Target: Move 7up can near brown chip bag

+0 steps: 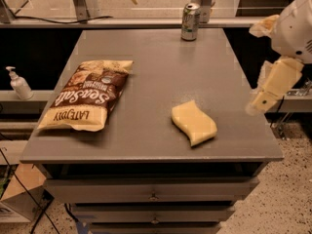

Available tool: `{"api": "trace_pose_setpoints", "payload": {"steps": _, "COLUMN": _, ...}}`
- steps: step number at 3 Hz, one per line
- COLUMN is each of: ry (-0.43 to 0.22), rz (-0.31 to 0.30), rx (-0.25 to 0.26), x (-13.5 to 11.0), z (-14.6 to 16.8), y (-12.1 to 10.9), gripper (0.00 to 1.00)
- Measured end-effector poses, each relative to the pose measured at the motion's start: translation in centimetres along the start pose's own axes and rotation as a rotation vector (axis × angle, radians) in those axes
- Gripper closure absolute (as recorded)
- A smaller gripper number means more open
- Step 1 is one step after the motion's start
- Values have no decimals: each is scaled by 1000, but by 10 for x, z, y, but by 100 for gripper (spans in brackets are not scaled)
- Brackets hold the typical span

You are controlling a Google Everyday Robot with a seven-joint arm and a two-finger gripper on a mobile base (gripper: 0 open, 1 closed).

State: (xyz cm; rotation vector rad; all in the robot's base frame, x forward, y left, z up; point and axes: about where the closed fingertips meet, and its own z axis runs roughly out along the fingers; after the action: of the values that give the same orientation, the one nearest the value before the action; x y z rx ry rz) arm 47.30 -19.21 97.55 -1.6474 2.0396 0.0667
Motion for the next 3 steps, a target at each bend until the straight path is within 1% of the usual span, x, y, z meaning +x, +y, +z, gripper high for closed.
{"api": "trace_pose_setpoints", "payload": {"steps": 1, "ry": -101, "rz": 22, "rx": 41, "x": -18, "z": 20, "y": -27, "gripper": 0}}
{"api": "trace_pose_setpoints", "payload": {"steps": 2, "ry": -122, "rz": 26, "rx": 62, "x": -22, "z": 23, "y": -35, "gripper": 0}}
{"api": "trace_pose_setpoints", "payload": {"steps": 3, "ry": -138, "rz": 45, "rx": 53, "x": -22, "z": 27, "y": -38, "gripper": 0}}
